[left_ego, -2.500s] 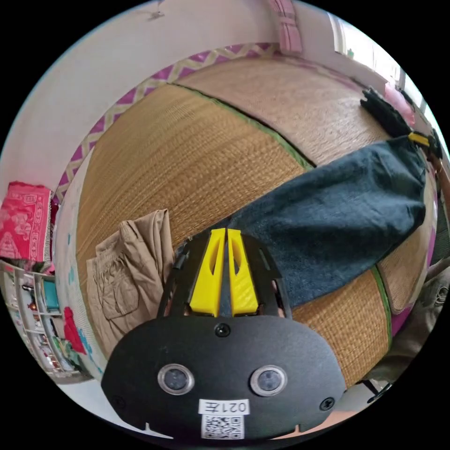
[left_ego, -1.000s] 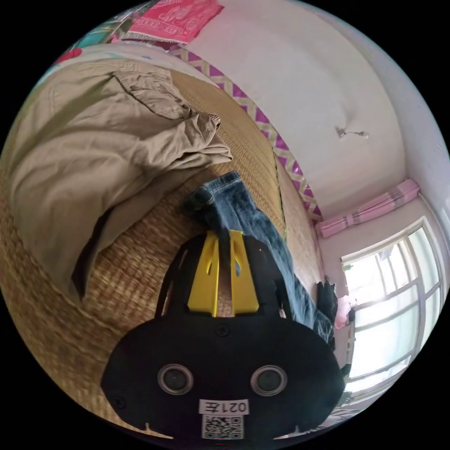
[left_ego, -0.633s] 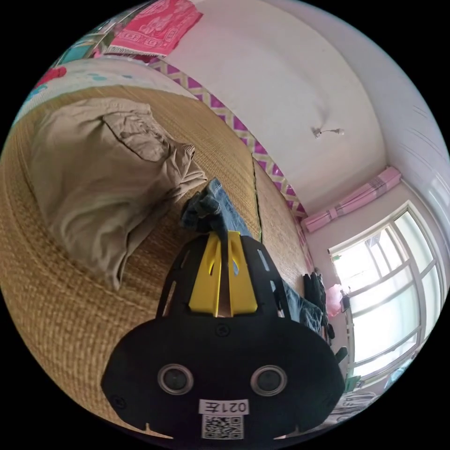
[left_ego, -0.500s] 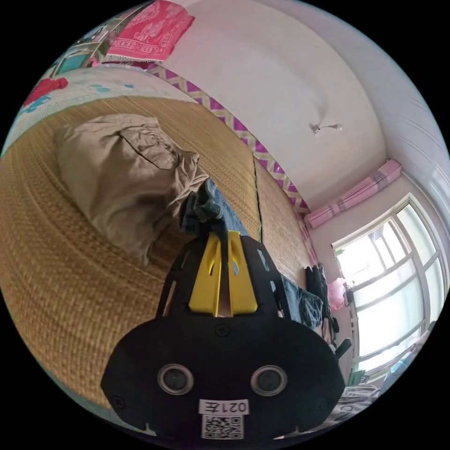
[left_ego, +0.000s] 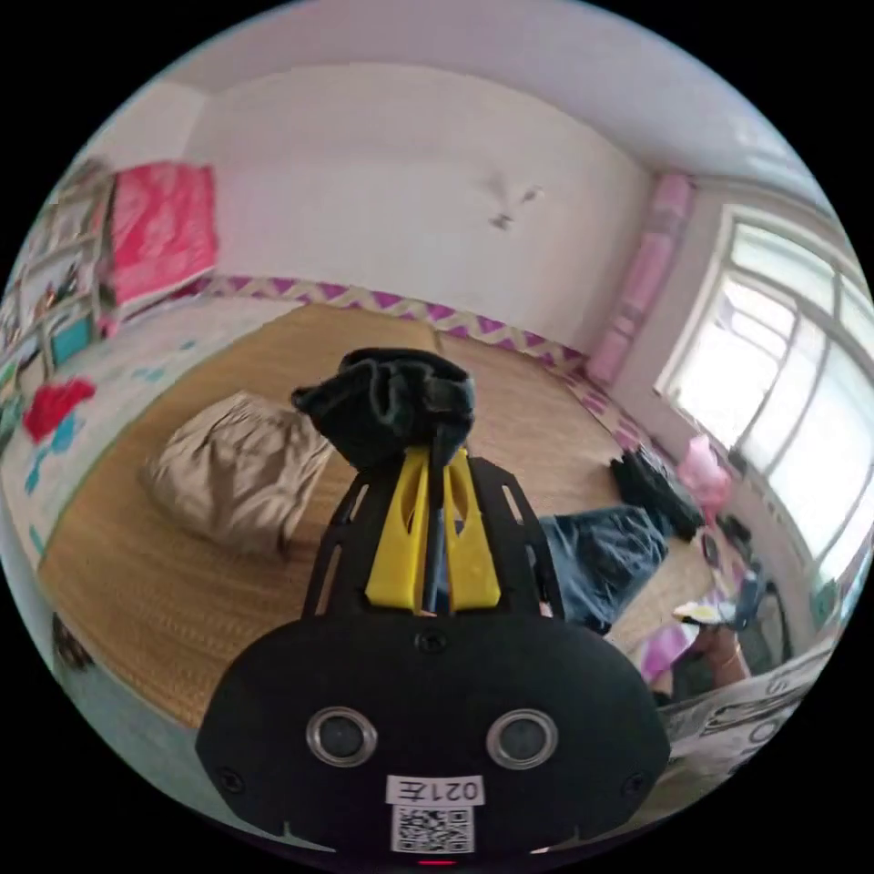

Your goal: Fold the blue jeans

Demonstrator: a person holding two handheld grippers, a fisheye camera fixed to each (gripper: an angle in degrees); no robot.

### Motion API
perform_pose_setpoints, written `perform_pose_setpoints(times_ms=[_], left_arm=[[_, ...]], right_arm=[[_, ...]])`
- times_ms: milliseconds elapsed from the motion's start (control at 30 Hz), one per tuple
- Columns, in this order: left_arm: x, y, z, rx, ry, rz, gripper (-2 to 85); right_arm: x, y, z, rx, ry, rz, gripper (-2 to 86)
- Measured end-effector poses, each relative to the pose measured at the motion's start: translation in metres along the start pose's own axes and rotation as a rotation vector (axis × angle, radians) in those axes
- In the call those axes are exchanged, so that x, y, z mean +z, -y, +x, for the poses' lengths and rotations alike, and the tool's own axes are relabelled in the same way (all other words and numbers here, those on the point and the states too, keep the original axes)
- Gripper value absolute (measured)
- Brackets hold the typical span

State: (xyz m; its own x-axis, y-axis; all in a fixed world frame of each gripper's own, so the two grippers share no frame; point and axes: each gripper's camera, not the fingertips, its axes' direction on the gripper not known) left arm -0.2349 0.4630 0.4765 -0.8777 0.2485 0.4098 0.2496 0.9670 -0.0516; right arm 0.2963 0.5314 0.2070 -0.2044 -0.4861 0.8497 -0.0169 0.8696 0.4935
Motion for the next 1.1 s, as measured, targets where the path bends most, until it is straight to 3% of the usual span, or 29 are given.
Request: perform_pose_setpoints(times_ms=[67,267,433,633,700,767,867,967,1100], left_arm=[[0.021,0.031,0.127,0.178,-0.002,-0.019,-0.8],[0.14,0.034,0.342,0.36,0.063,-0.191,-0.8],[0.201,0.019,0.411,0.42,0.146,-0.294,-0.9],[0.143,0.066,0.515,0.583,0.258,-0.045,-0.9],[0.168,0.068,0.543,0.67,0.269,-0.124,-0.8],[0.226,0.054,0.564,0.791,0.291,-0.359,-0.7],[0.213,0.064,0.574,0.814,0.299,-0.288,0.0],[0.208,0.08,0.578,0.889,0.256,-0.324,1.1],[0.186,0.094,0.567,0.948,0.11,-0.287,0.5]], right_arm=[[-0.015,-0.012,0.013,0.019,-0.005,0.012,-0.6],[-0.052,-0.044,0.046,0.056,0.014,0.029,-0.6],[-0.074,-0.064,0.065,0.068,0.024,0.022,-0.6],[-0.1,-0.081,0.092,0.101,0.023,0.02,-0.5],[-0.106,-0.084,0.102,0.119,0.031,0.019,-0.5],[-0.111,-0.083,0.105,0.121,0.032,0.021,-0.3],[-0.126,-0.079,0.11,0.122,0.01,0.038,0.8],[-0.151,-0.073,0.136,0.251,-0.006,0.136,7.1],[-0.161,-0.072,0.224,0.653,0.199,0.298,13.2]])
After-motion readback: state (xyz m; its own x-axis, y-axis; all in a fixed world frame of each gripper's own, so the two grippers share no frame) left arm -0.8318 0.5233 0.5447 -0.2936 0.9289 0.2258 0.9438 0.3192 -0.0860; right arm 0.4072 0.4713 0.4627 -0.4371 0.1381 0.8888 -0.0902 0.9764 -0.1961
